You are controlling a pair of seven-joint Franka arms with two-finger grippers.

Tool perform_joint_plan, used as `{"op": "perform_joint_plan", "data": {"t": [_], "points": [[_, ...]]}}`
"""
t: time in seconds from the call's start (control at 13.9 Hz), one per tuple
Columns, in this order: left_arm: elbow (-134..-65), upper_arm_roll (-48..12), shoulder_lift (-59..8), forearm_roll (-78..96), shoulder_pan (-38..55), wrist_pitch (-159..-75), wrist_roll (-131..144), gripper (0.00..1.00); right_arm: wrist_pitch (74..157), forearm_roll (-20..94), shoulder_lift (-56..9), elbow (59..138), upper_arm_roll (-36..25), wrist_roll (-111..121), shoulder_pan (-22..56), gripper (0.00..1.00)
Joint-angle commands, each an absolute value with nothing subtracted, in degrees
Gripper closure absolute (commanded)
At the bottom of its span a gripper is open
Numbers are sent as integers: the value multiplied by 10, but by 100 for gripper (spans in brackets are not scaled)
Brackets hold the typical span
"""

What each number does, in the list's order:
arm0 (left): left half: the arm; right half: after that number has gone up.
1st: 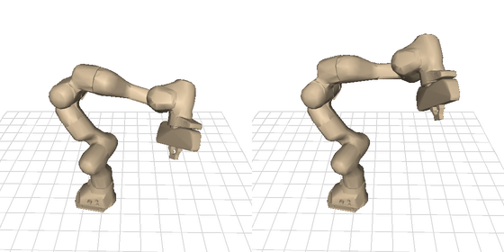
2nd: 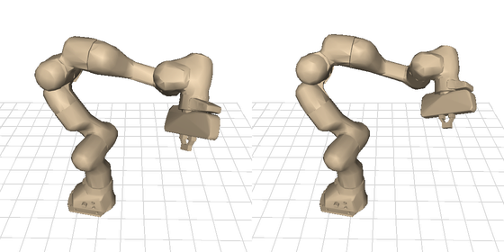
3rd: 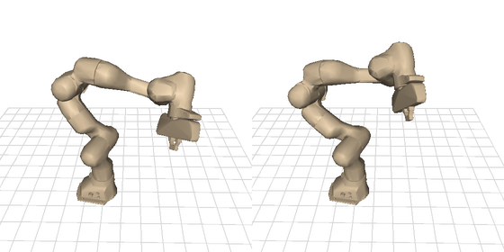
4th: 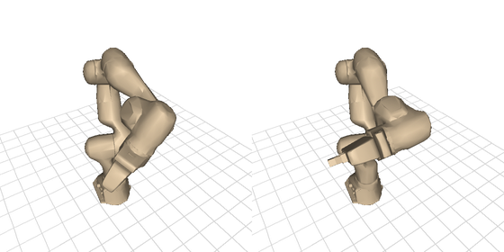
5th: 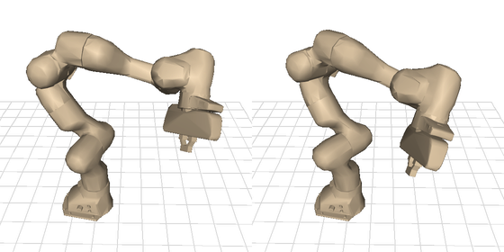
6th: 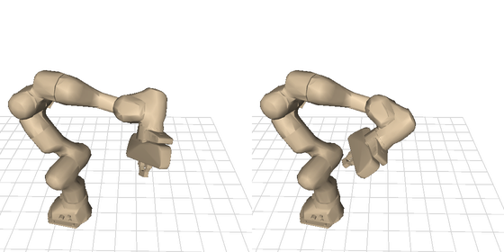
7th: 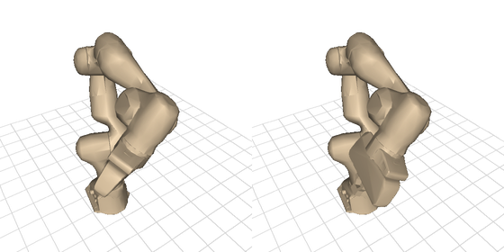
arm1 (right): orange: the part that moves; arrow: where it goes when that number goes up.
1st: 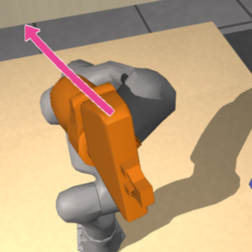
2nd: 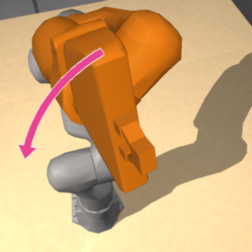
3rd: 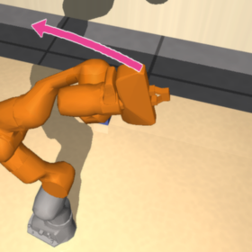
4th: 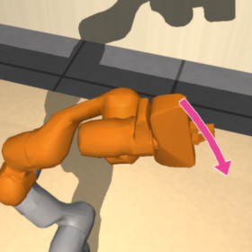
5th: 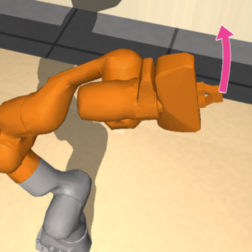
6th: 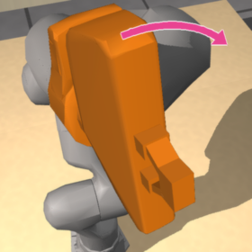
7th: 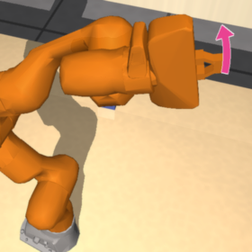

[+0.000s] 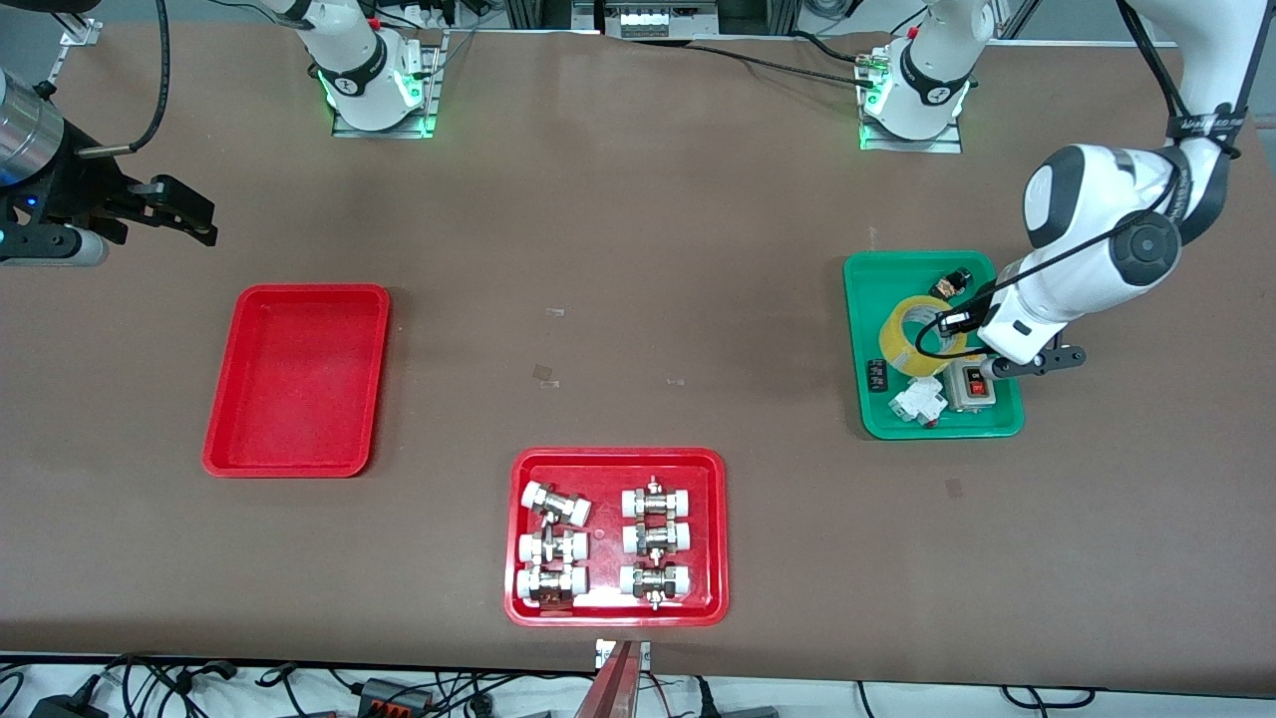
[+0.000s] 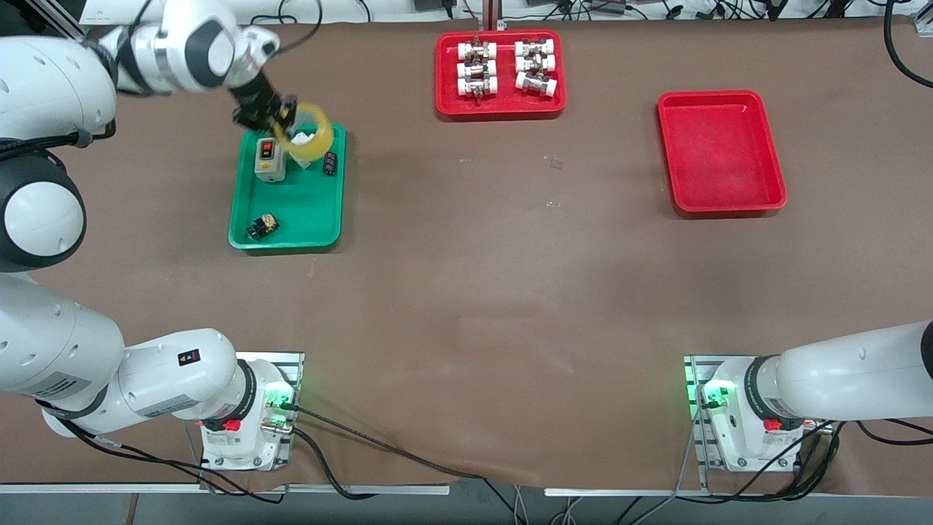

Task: Left arm passes tape to right arm into tray
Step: 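Lift the tape roll with the left gripper toward the empty red tray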

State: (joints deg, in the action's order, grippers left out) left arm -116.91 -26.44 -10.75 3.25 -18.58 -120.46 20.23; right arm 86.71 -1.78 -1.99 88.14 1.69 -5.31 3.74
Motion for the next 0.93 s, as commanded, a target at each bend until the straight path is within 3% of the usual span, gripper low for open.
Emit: {"op": "perform_joint_plan", "data": {"t": [0.0,0.22,0.43,0.86], "points": [[-1052,-330,-186,60,-174,-1176,313,100,865,-17,-19,879,17,-53,39,0],[-947,-345,-269,62,-105,-1185,409,100,863,-17,-21,880,17,-53,39,0],[-901,-346,-315,78,-44,-1197,466,100,860,-17,-24,879,17,-46,39,0],[-895,-347,-342,203,67,-1445,508,100,845,-16,-41,879,17,-24,38,0]]}}
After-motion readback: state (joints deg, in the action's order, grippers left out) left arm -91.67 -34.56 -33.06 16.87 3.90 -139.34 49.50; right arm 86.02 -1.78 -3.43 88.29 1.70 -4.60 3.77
